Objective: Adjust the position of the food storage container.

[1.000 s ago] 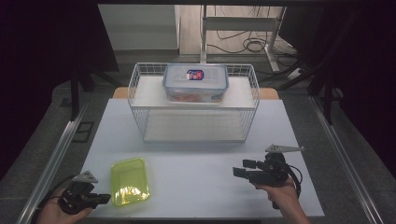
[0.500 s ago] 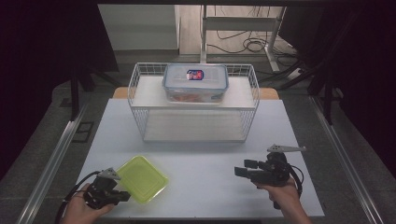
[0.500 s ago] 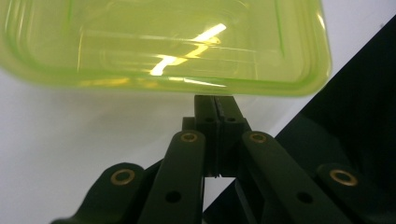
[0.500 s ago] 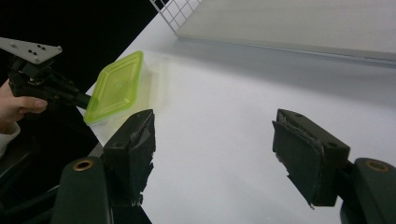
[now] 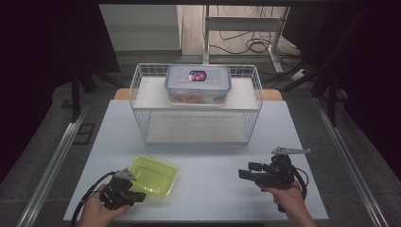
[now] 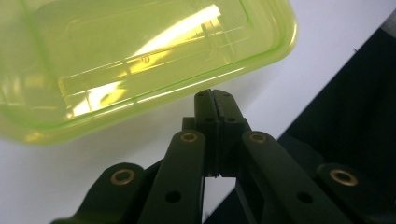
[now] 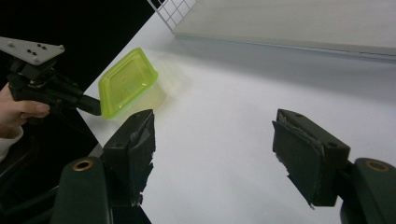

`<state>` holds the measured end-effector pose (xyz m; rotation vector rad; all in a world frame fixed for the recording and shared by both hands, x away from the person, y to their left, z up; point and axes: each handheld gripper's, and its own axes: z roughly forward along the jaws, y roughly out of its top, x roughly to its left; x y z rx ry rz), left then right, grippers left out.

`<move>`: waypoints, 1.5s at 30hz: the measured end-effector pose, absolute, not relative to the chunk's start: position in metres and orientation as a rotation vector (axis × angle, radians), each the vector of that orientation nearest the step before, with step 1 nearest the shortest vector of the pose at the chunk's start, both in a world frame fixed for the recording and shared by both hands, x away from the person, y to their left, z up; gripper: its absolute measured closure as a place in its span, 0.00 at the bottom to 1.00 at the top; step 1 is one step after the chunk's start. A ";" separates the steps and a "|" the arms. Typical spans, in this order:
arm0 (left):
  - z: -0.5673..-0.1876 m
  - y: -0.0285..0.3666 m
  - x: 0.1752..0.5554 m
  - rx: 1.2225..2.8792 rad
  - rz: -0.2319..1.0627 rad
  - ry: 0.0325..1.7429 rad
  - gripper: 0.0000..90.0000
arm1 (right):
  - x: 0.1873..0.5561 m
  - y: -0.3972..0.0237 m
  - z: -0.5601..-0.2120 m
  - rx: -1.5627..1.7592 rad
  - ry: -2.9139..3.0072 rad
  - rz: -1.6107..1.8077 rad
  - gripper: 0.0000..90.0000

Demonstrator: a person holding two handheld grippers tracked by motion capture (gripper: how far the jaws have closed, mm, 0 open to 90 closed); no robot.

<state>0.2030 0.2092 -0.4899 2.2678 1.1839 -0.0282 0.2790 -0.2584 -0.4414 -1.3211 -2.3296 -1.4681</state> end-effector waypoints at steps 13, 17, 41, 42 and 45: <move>-0.476 0.290 0.227 2.096 0.104 1.412 1.00 | 0.279 -0.255 -0.441 -1.319 -2.334 -1.469 0.33; -0.490 0.290 0.244 2.120 0.077 1.453 1.00 | 0.280 -0.254 -0.442 -1.311 -2.339 -1.461 0.33; -0.500 0.190 0.255 2.248 -0.128 1.271 1.00 | 0.279 -0.261 -0.444 -1.348 -2.323 -1.450 0.32; -0.499 0.186 0.256 2.252 -0.132 1.261 1.00 | 0.278 -0.261 -0.444 -1.349 -2.321 -1.451 0.32; -0.500 0.174 0.260 2.246 -0.139 1.253 1.00 | 0.278 -0.262 -0.444 -1.349 -2.322 -1.453 0.32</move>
